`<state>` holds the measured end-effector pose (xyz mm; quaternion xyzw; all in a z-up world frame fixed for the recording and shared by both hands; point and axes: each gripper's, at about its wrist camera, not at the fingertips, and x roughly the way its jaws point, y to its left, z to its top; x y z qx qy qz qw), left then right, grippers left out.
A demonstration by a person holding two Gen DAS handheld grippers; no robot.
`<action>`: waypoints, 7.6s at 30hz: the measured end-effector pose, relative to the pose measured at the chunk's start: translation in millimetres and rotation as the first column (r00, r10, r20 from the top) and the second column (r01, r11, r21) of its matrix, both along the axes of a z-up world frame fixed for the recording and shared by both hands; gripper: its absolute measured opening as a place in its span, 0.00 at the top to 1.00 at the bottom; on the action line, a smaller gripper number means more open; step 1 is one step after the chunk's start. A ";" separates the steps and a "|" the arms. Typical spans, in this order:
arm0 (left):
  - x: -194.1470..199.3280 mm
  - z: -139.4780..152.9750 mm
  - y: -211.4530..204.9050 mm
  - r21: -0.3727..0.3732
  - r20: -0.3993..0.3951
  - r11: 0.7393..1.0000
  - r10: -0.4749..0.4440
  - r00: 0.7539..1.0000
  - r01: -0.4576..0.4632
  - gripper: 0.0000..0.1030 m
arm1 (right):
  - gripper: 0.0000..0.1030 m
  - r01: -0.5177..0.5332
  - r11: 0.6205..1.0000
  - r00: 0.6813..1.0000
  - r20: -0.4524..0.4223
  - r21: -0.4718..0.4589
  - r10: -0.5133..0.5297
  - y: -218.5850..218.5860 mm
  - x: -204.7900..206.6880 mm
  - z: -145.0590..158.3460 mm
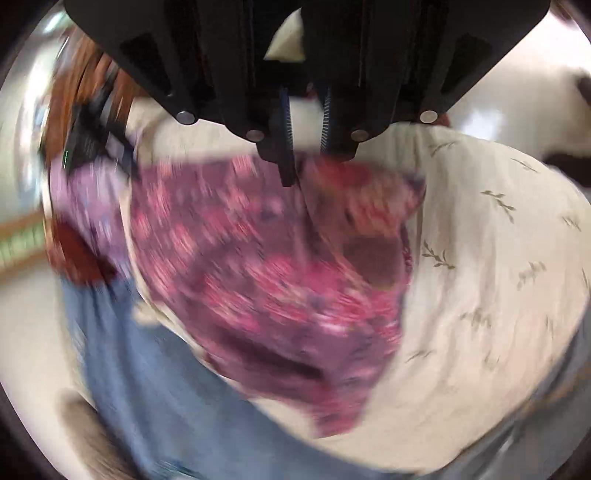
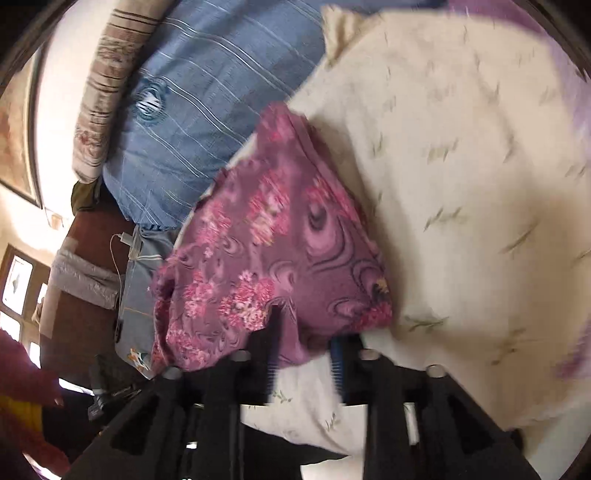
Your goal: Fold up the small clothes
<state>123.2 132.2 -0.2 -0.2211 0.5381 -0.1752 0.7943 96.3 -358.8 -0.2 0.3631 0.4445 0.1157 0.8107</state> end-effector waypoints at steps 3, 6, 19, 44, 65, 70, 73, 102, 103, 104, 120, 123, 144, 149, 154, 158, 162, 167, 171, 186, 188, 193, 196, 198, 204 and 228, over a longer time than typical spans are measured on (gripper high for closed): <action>-21.8 33.5 6.8 0.086 0.124 0.993 -0.087 0.988 0.077 0.75 | 0.61 0.042 0.997 0.998 0.053 -0.071 -0.039 -18.7 -14.3 26.2; -8.2 64.6 22.3 0.124 0.206 0.992 -0.059 0.977 0.034 0.49 | 0.55 0.083 0.984 0.989 0.132 -0.159 -0.062 -31.6 -10.7 54.3; 146.5 62.3 7.7 0.011 0.039 0.999 0.032 0.999 -0.032 0.43 | 0.45 -0.055 0.977 0.991 0.105 -0.205 0.077 7.5 139.7 67.8; 223.8 30.9 -1.8 0.438 -0.091 0.898 0.099 0.991 -0.050 0.96 | 0.94 -0.180 0.836 0.976 0.010 -0.519 0.217 52.9 220.6 31.9; 245.6 46.0 79.2 0.183 -0.096 0.934 0.326 0.940 -0.305 0.72 | 0.70 0.006 0.944 0.996 0.082 -0.329 0.022 1.9 235.9 44.0; 226.8 47.2 25.8 0.214 -0.075 0.970 0.134 0.988 -0.115 0.50 | 0.47 -0.031 0.940 0.995 0.074 -0.339 0.060 12.6 234.2 50.1; 223.3 31.0 -5.9 0.263 -0.092 0.964 0.058 0.994 -0.032 0.50 | 0.47 -0.063 0.937 0.997 0.015 -0.343 0.072 22.0 240.2 34.4; -1.4 -14.0 49.9 -0.284 -0.184 0.934 0.168 0.968 -0.216 0.37 | 0.53 -0.177 0.938 0.978 0.055 -0.299 0.202 60.0 94.0 59.2; 0.3 -17.5 50.9 -0.296 -0.198 0.925 0.184 0.963 -0.238 0.37 | 0.49 -0.171 0.946 0.980 0.050 -0.275 0.192 53.2 83.1 56.4; 4.3 -22.0 48.7 -0.306 -0.213 0.916 0.199 0.957 -0.258 0.37 | 0.46 -0.154 0.960 0.985 0.035 -0.236 0.166 42.4 67.4 51.8; 21.6 -46.7 54.1 -0.303 -0.278 0.828 0.396 0.875 -0.471 0.52 | 0.40 0.123 0.974 0.982 -0.162 0.188 -0.093 2.8 42.1 -33.3; 33.6 -25.8 53.9 -0.299 -0.212 0.852 0.380 0.901 -0.430 0.95 | 0.95 0.109 0.985 0.990 -0.108 0.131 -0.095 -2.2 52.1 -22.5; -4.0 -3.9 65.1 -0.082 -0.002 0.971 0.224 0.975 -0.223 0.75 | 0.69 0.090 0.984 0.996 0.021 -0.156 -0.088 -34.5 6.3 8.4; 16.8 33.7 67.7 0.031 0.113 0.978 0.204 0.972 -0.208 0.47 | 0.64 0.155 0.966 0.986 0.099 -0.207 -0.136 -47.6 19.5 39.7; 87.0 46.6 52.9 0.137 0.100 0.979 0.137 0.986 -0.150 0.44 | 0.45 0.089 0.970 0.991 0.120 -0.225 -0.063 -32.7 69.4 60.5; 150.3 50.2 43.4 0.162 0.051 0.976 0.137 0.989 -0.144 0.44 | 0.42 0.025 0.969 0.997 0.079 -0.245 -0.006 -14.1 119.8 58.9; 190.6 45.6 39.0 0.178 0.006 0.974 0.142 0.990 -0.141 0.44 | 0.42 0.022 0.962 0.998 0.060 -0.274 -0.006 0.7 169.5 51.4; 220.8 22.0 27.5 0.236 -0.090 0.967 0.121 0.989 -0.097 0.44 | 0.42 -0.024 0.940 1.000 0.011 -0.341 0.029 18.6 207.5 35.6; 232.1 10.4 21.7 0.281 -0.116 0.956 0.127 0.985 -0.090 0.45 | 0.42 -0.048 0.925 0.999 -0.014 -0.376 0.046 27.4 225.9 25.3; 259.4 -4.8 25.4 0.331 -0.046 0.917 0.250 0.967 -0.221 0.94 | 0.96 -0.020 0.899 0.999 0.030 -0.438 0.037 26.3 248.7 13.7; 257.3 -12.1 26.9 0.334 -0.056 0.912 0.272 0.961 -0.239 0.91 | 0.95 -0.016 0.892 1.000 -0.011 -0.452 0.012 26.9 250.4 -0.4; 237.9 15.9 16.5 0.413 0.040 0.876 0.256 0.966 -0.250 0.75 | 0.82 0.019 0.906 1.000 0.009 -0.423 -0.016 24.1 238.6 8.5; 216.8 39.8 9.3 0.450 0.127 0.851 0.240 0.962 -0.272 0.58 | 0.78 0.053 0.909 0.997 0.080 -0.412 -0.022 23.2 220.4 30.8; 199.9 51.9 4.3 0.469 0.169 0.838 0.224 0.960 -0.278 0.52 | 0.71 0.057 0.923 0.993 0.120 -0.381 -0.012 25.3 203.2 44.8; 159.8 67.4 0.5 0.462 0.197 0.845 0.197 0.960 -0.268 0.49 | 0.64 -0.026 0.941 0.988 0.135 -0.336 0.075 49.8 153.4 58.4; 99.4 6.8 71.0 0.075 -0.091 0.954 0.297 0.951 -0.291 0.34 | 0.30 -0.107 0.842 0.956 0.179 -0.529 0.233 126.3 42.3 60.9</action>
